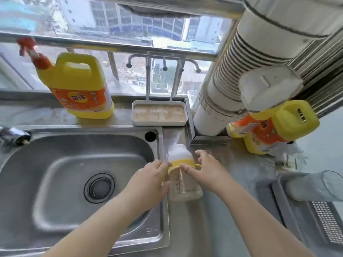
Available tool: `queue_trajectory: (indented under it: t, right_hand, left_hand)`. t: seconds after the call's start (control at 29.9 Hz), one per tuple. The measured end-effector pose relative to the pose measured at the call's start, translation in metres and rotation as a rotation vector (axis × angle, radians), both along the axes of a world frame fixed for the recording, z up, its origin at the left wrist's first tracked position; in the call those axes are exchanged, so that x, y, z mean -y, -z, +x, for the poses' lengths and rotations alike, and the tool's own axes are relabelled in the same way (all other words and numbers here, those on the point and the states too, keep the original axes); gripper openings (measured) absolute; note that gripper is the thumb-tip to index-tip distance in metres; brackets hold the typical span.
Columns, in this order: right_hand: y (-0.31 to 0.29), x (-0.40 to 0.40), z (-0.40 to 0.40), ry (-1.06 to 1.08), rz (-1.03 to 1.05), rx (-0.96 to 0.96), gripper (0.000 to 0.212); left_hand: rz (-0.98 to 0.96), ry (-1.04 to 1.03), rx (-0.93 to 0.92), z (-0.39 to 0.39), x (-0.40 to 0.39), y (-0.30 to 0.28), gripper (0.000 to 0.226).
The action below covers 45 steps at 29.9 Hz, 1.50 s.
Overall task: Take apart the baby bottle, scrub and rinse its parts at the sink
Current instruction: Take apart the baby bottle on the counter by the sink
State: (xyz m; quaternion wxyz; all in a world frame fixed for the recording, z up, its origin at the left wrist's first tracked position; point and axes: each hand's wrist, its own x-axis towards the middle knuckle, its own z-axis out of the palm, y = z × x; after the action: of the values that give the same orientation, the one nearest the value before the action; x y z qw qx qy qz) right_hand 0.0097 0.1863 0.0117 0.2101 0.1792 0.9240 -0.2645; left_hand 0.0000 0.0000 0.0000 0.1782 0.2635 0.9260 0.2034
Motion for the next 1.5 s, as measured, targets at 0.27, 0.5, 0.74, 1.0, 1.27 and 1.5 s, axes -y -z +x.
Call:
queue_trajectory:
  t: [0.27,0.5,0.74,1.0,1.27,1.5]
  right_hand:
    - [0.017,0.002,-0.013,0.161,-0.184,0.136,0.078]
    - [0.009,0.009,-0.011,0.238,-0.430,0.015,0.066]
    - [-0.047,0.084,-0.015,0.275,-0.789,-0.190,0.084]
    - [-0.091,0.168,-0.019,0.234,-0.816,-0.249,0.091]
    - [-0.115,0.220,-0.028,0.208,-0.778,-0.323,0.074]
    - [-0.117,0.216,-0.027,0.090,-0.916,-0.270,0.069]
  left_hand:
    - [-0.003,-0.070,0.017,0.001,0.004,0.013,0.050]
    - [0.147,-0.287,0.150,0.002,0.037,-0.006,0.060]
    - [0.445,-0.475,0.489,-0.004,0.082,-0.057,0.082]
    - [0.614,-0.435,0.430,-0.008,0.142,-0.084,0.125]
    - [0.796,-0.364,0.306,0.000,0.191,-0.095,0.102]
    - [0.920,-0.305,0.566,-0.010,0.217,-0.088,0.094]
